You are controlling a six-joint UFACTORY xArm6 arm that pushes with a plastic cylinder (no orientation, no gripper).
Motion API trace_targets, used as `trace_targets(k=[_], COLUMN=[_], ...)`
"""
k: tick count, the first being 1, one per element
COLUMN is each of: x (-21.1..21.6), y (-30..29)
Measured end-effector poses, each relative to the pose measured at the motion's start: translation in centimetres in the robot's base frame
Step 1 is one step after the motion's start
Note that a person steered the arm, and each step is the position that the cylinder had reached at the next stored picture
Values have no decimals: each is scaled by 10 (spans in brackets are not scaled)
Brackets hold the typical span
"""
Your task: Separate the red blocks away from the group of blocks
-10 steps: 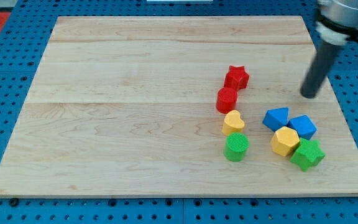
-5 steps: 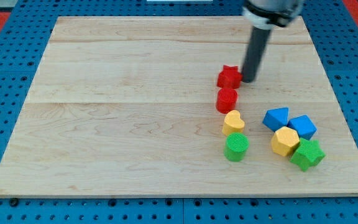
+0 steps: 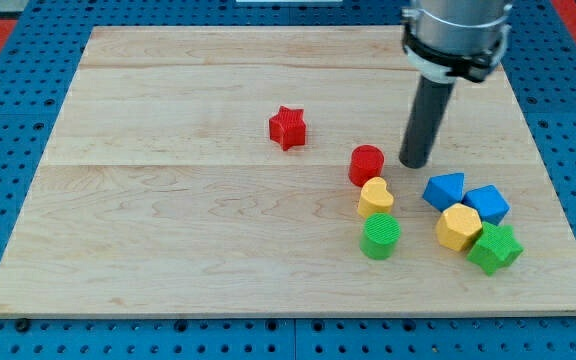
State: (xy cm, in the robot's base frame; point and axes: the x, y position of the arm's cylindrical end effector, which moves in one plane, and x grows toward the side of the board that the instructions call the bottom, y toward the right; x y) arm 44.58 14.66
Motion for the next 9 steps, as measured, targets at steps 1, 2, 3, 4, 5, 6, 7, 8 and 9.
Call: trace_targets(k=[1,2,3,4,5,6,7,8,9], x=[7,22,27,3,-22,-38,-59,-65,-35], y=[-13,-43,-78,-97,-118,-153,-175,-172,-131])
